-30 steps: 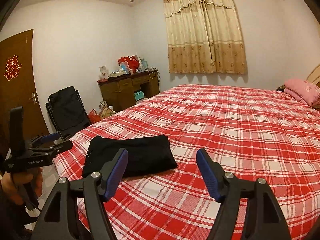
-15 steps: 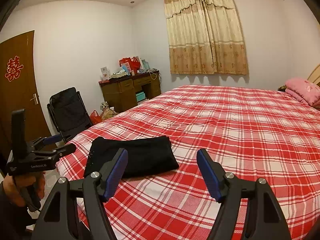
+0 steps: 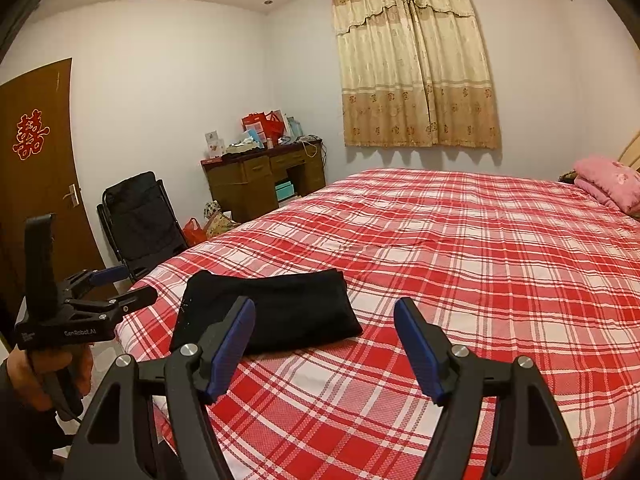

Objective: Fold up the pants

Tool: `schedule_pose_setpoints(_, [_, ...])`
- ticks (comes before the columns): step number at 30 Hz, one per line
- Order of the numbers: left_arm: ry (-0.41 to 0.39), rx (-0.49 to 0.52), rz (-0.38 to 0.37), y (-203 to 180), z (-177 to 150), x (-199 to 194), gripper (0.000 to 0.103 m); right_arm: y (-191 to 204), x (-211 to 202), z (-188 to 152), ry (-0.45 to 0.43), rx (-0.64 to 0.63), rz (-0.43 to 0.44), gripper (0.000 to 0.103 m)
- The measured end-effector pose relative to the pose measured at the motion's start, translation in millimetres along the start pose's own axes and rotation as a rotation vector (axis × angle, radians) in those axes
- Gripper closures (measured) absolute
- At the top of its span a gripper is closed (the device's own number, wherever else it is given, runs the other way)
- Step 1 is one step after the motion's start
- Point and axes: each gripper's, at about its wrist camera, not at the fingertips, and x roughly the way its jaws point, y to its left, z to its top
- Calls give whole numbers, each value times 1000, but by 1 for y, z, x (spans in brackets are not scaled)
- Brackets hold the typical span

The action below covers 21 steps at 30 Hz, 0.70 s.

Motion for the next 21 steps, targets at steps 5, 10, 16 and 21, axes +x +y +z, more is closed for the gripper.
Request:
schedule_pose_setpoints(5, [7, -1, 8, 3, 0, 1, 0, 0, -2, 2, -19, 1, 3, 29])
schedule_pose_setpoints(10, [-14, 7, 20, 3, 2, -3, 0, 0, -1, 0, -15, -4, 3, 29])
schedule_pose_setpoints(16, [-37, -5, 16, 5, 5, -5, 0, 1, 2, -3, -1, -15, 3, 29])
schedule_pose_setpoints(21, [-18, -20, 12, 8, 4, 0, 0, 3, 5, -5, 9, -26, 5, 29])
